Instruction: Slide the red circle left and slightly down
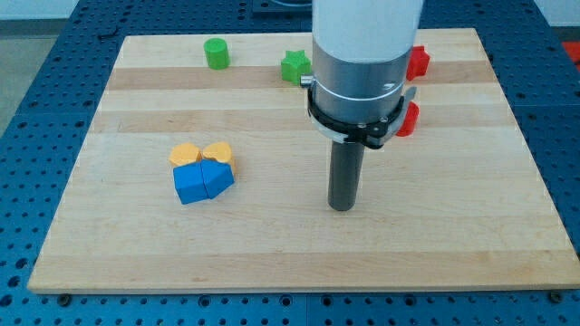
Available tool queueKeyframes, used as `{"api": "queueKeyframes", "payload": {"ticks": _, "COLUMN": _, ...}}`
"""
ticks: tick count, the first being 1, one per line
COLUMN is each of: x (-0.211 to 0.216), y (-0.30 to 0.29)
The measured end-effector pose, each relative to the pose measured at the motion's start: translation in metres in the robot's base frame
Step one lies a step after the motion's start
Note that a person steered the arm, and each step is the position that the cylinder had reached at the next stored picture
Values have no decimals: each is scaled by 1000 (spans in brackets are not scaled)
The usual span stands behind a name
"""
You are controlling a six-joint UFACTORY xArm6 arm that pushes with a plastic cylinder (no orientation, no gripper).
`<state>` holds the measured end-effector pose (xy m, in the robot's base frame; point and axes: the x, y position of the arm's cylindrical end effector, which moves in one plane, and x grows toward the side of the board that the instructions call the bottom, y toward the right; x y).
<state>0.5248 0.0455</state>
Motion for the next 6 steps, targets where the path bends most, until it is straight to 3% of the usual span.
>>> {"api": "queueKeyframes", "payload": {"ticks": 1, "x": -8, "y": 35}}
{"api": "queueKeyframes", "payload": {"ticks": 3, "x": -91, "y": 107}}
{"api": "queueKeyframes", "payload": {"ticks": 5, "x": -156, "y": 120}}
{"api": "queueKeyframes", "payload": {"ticks": 6, "x": -172, "y": 100}}
